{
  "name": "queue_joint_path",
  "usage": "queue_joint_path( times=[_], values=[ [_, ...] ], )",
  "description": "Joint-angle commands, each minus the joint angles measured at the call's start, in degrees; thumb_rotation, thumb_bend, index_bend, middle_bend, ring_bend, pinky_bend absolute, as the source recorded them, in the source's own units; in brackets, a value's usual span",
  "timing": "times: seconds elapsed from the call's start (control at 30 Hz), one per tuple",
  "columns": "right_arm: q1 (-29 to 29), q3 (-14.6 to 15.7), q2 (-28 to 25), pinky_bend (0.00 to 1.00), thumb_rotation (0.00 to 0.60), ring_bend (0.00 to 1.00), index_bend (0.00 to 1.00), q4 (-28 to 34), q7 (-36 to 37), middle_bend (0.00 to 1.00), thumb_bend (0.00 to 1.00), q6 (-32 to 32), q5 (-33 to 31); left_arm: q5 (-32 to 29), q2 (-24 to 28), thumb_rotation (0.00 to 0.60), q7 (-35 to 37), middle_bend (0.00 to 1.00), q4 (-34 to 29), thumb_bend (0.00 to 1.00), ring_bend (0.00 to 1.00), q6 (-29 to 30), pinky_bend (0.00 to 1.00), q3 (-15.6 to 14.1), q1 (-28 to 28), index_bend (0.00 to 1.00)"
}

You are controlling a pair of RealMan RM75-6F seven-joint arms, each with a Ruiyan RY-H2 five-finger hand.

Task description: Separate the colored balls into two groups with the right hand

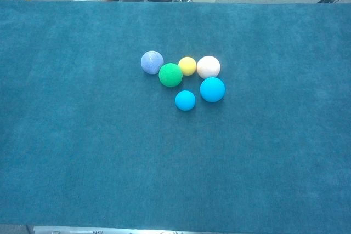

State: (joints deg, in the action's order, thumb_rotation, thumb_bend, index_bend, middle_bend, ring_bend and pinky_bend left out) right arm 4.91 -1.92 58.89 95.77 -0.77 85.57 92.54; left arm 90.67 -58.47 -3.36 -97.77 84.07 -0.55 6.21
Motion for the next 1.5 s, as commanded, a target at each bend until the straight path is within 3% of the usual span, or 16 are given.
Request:
queue_joint_path(
  times=[0.03,0.3,0.53,0.67,0.83,1.0,1.5],
  values=[
    [2.07,-0.11,-0.71,0.61,0.6,0.35,0.34,1.15,0.35,0.38,0.04,-1.87,2.09,-0.11,0.12,0.6,-0.01,0.23,-0.16,0.44,0.21,-0.15,0.2,-0.03,0.01,0.28],
    [10.06,-2.32,-2.11,0.61,0.6,0.35,0.34,5.03,-1.55,0.41,0.04,-8.89,6.73,-0.43,0.3,0.6,0.02,0.23,-0.3,0.44,0.21,0.04,0.2,0.14,-0.12,0.28],
    [17.75,-3.74,-1.2,0.61,0.6,0.35,0.34,7.87,-6.66,0.41,0.0,-19.15,7.11,-1.33,0.75,0.6,-0.27,0.23,-0.58,0.44,0.21,-0.09,0.2,0.07,-0.51,0.28],
    [20.9,-4.38,1.92,0.6,0.6,0.34,0.34,7.85,-12.3,0.42,0.0,-23.39,6.14,-1.73,1.02,0.6,-0.2,0.23,-0.45,0.44,0.21,-0.26,0.2,-0.09,-0.74,0.28],
    [23.37,-4.98,6.46,0.38,0.6,0.24,0.34,6.99,-17.59,0.44,0.0,-26.99,3.12,-2.23,1.01,0.6,-0.22,0.23,0.05,0.44,0.21,-0.58,0.2,-0.18,-0.89,0.28],
    [25.8,-5.64,10.6,0.25,0.6,0.13,0.34,7.15,-23.25,0.31,0.0,-31.17,-2.34,-2.63,0.71,0.6,1.22,0.22,1.41,0.44,0.21,-0.76,0.2,-0.29,-1.14,0.28],
    [31.18,-5.42,24.63,0.24,0.6,0.12,0.34,-1.26,-36.53,0.3,0.0,-34.96,-13.24,-3.07,0.31,0.6,5.61,0.22,5.14,0.44,0.21,-0.9,0.2,-0.78,-2.01,0.28]
  ],
)
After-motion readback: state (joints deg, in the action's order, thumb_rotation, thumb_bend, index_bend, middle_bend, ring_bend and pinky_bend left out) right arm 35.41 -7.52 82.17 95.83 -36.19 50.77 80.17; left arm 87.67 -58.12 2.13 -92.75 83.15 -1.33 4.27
